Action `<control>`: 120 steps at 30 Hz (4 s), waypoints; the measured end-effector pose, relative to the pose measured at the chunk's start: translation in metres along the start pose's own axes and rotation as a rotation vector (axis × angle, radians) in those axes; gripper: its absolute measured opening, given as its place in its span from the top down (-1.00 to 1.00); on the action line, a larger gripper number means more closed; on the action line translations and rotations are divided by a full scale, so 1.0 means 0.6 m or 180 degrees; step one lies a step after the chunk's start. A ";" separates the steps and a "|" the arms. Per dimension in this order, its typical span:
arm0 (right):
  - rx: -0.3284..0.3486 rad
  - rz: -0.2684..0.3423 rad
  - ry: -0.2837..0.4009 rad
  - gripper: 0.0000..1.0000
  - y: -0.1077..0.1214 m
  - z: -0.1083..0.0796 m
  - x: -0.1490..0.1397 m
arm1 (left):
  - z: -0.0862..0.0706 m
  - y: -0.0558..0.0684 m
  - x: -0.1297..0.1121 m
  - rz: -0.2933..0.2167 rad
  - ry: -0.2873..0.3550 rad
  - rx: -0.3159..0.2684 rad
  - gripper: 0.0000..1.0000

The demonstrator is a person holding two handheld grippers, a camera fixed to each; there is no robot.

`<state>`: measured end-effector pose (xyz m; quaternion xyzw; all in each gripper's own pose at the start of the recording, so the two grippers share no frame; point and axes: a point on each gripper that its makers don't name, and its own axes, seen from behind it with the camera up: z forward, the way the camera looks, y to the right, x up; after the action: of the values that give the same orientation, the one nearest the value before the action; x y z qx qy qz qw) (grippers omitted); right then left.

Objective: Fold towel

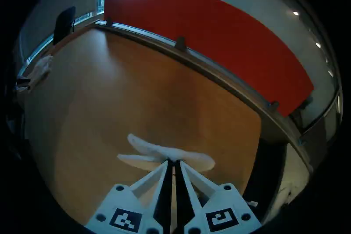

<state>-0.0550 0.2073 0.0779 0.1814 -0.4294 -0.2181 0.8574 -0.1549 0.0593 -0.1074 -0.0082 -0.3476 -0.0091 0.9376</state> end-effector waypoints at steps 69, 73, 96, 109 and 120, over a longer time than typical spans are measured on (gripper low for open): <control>-0.0382 0.0763 -0.0627 0.93 0.006 -0.052 -0.307 | -0.013 0.001 -0.004 0.0147 -0.0005 -0.0025 -0.89; -0.0392 0.0769 -0.0626 0.93 0.005 -0.052 -0.307 | -0.013 0.002 -0.004 0.0145 -0.0004 -0.0028 -0.89; -0.0553 0.0733 -0.0664 0.69 0.007 -0.049 -0.312 | -0.009 0.002 -0.003 0.0150 -0.0006 -0.0048 -0.89; -0.0719 0.0794 -0.0607 0.32 0.013 -0.068 -0.305 | -0.005 0.003 0.004 0.0159 0.0027 -0.0096 -0.89; -0.0766 0.0889 -0.0448 -0.77 -0.008 -0.073 -0.284 | -0.005 0.001 0.008 0.0174 0.0050 -0.0147 -0.89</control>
<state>-0.1115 0.2990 -0.0612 0.0005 -0.4801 -0.1589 0.8627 -0.1494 0.0599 -0.1064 -0.0392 -0.3396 0.0084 0.9397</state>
